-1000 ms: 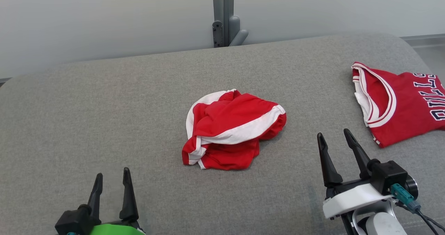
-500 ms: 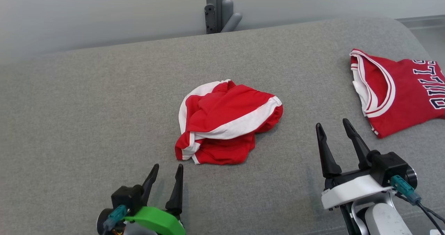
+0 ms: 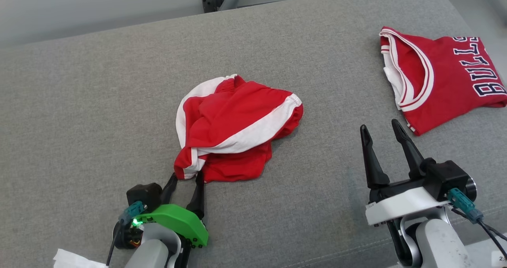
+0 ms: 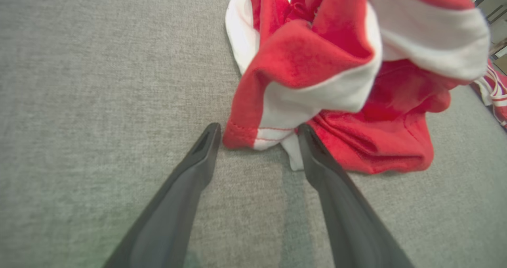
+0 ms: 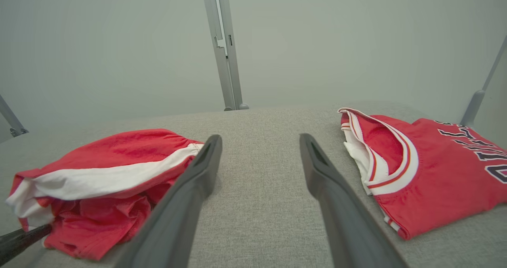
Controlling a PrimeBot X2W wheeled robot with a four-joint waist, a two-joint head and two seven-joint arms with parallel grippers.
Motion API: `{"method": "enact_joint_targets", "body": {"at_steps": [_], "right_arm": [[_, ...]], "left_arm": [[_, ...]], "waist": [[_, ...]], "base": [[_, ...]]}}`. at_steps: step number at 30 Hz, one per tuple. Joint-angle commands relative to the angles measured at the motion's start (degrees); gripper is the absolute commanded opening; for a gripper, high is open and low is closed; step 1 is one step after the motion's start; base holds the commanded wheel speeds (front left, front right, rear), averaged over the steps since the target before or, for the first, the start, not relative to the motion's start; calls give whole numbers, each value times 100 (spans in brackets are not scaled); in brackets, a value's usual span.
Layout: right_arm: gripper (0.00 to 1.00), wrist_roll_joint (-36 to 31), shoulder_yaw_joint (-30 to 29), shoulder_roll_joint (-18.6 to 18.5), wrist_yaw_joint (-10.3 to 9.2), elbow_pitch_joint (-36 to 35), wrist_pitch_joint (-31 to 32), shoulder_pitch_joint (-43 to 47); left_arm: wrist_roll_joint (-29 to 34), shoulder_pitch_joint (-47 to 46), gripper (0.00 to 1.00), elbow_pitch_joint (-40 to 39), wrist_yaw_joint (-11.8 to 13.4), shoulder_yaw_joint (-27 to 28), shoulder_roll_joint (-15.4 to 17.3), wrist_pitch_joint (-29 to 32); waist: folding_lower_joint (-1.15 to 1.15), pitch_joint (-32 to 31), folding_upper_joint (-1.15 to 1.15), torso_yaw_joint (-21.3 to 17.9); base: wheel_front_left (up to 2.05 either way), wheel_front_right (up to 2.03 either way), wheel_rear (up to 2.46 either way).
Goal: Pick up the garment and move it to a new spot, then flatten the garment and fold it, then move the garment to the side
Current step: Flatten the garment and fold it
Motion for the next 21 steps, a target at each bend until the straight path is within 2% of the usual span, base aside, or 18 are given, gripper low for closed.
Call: {"method": "enact_joint_targets", "body": {"at_steps": [1,2,4,5,15,21], "right_arm": [[100,25,-5,-5,-9,-20,-21,-46],[100,32,-5,-5,-9,-21,-21,-48],[100,30,-24,-6,-9,-25,-21,-45],[100,25,-42,-6,-9,-30,-21,-35],[100,21,-55,-6,-9,48,-21,102],[100,-11,15,-6,-9,221,-21,192]], "left_arm": [[-74,-127,100,96,-13,-16,15,-26],[-103,-165,64,173,-25,-34,15,-15],[-198,-241,4,242,-81,-53,15,-16],[-199,-270,0,202,-100,-44,15,-19],[212,229,0,-798,-330,390,71,-29],[240,789,0,-1497,-433,241,722,195]], "waist": [[0,97,40,-98],[0,104,40,-105],[0,107,40,-101],[0,104,40,-85],[0,-121,40,234],[0,-288,40,397]], "base": [[0,0,0],[0,0,0],[0,0,0],[0,0,0],[0,0,0],[0,0,0]]}}
